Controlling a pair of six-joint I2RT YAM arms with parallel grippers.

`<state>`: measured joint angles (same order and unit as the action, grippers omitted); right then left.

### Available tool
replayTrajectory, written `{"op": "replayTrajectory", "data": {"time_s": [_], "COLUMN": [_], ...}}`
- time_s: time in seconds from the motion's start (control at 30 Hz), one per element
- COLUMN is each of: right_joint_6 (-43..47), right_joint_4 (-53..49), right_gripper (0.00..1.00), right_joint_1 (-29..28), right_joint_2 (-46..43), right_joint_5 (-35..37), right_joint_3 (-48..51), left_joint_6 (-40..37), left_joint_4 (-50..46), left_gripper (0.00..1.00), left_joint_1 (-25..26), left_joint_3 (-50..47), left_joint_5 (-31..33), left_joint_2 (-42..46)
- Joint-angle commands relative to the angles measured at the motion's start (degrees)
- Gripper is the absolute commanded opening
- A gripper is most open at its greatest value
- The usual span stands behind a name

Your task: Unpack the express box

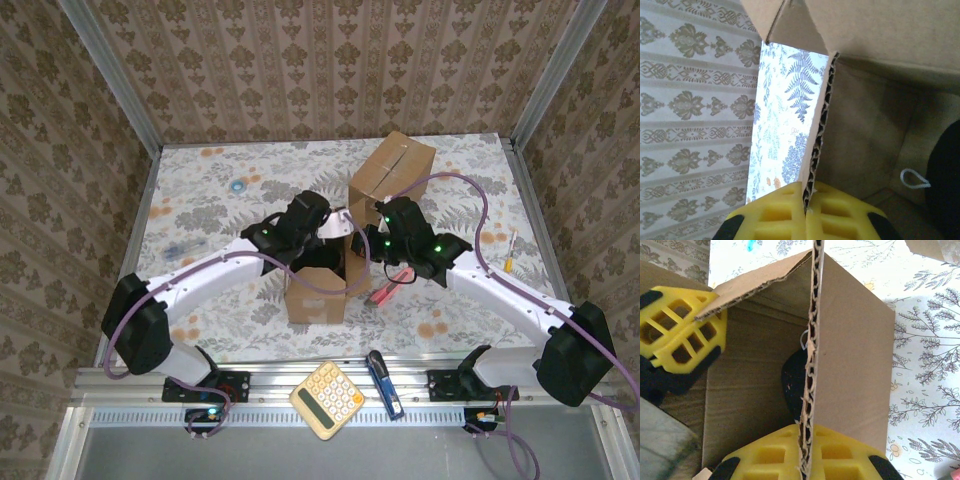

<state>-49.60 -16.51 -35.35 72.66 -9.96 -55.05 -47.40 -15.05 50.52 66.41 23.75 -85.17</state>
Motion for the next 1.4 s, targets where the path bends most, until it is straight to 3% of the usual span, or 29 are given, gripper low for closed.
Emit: {"op": "replayTrajectory", "data": {"time_s": [0.0, 0.37, 0.47, 0.7, 0.8, 0.87, 1.0, 1.07, 1.13, 1.17, 1.37], "right_joint_6": [2.2, 11.5, 14.7, 23.3, 27.4, 30.3, 38.1, 42.5, 46.7, 48.3, 57.2], "right_joint_4": [-1.4, -6.0, -8.6, -15.2, -18.2, -19.4, -21.0, -20.7, -18.6, -17.4, -6.6], "right_gripper": [0.0, 0.03, 0.12, 0.5, 0.62, 0.64, 0.55, 0.39, 0.1, 0.0, 0.0], "right_joint_1": [0.6, 5.0, 5.5, 5.5, 5.5, 5.3, 3.2, 1.0, -1.4, -2.5, -8.6], "right_joint_2": [-1.6, -0.8, -0.3, 0.1, -0.6, -1.7, -4.8, -6.5, -8.5, -9.4, -13.1], "right_joint_5": [-0.8, -8.2, -9.4, -11.2, -11.0, -11.0, -7.6, -4.3, -1.1, 0.5, 6.5], "right_joint_3": [-0.7, -5.9, -8.9, -15.3, -17.2, -18.0, -18.3, -17.5, -15.7, -14.7, -8.7], "left_joint_6": [0.5, 8.3, 10.6, 14.4, 15.3, 16.0, 17.3, 17.8, 18.4, 18.6, 20.0], "left_joint_4": [-3.6, -25.6, -30.1, -37.0, -38.9, -39.9, -41.6, -42.3, -43.0, -43.4, -45.4], "left_gripper": [0.0, 0.0, 0.0, 0.0, 0.0, 0.0, 0.0, 0.0, 0.0, 0.0, 0.0], "left_joint_1": [-0.3, -1.5, -1.5, -1.7, -2.3, -2.9, -3.9, -4.4, -5.1, -5.2, -6.3], "left_joint_3": [2.8, 20.3, 23.2, 27.5, 28.7, 29.2, 30.2, 30.9, 31.7, 32.0, 33.7], "left_joint_5": [1.4, 3.8, 4.9, 5.9, 6.3, 6.2, 5.7, 5.2, 4.4, 4.1, 3.3], "left_joint_2": [-0.9, -3.9, -4.6, -5.5, -5.8, -5.9, -6.0, -6.0, -6.1, -6.2, -6.3]}}
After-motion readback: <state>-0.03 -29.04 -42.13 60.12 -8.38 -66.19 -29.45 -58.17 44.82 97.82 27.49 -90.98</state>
